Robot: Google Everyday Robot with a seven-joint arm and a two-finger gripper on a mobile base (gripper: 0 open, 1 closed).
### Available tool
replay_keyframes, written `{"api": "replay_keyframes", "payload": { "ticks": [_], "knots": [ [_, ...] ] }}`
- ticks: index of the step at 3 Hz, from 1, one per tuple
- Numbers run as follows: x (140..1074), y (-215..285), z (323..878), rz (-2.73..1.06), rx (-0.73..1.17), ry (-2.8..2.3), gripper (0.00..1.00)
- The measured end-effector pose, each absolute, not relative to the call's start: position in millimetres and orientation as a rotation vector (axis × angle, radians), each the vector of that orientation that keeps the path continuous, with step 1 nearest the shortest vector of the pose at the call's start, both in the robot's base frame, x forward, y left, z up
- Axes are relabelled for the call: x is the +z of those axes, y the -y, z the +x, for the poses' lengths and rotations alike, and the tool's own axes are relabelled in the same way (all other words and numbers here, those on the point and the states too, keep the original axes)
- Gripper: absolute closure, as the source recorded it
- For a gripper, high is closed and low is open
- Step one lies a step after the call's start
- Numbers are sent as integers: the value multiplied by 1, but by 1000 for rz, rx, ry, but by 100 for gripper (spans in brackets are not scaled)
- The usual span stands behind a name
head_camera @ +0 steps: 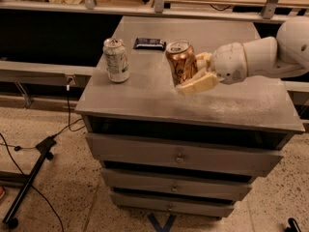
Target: Knock orange can over
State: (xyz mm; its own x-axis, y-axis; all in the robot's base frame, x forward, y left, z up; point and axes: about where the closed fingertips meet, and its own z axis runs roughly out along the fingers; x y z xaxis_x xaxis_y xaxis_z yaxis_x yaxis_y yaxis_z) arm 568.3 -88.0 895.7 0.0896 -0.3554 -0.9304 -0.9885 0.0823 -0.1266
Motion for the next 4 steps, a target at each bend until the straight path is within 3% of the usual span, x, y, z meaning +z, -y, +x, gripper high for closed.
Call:
{"api": "replay_keyframes", "payload": {
  "ticks": [2,4],
  "knots": [
    [943,106,593,-1637,498,-1687,100],
    [935,165,587,-1888,51,-2203,100]
  ]
}}
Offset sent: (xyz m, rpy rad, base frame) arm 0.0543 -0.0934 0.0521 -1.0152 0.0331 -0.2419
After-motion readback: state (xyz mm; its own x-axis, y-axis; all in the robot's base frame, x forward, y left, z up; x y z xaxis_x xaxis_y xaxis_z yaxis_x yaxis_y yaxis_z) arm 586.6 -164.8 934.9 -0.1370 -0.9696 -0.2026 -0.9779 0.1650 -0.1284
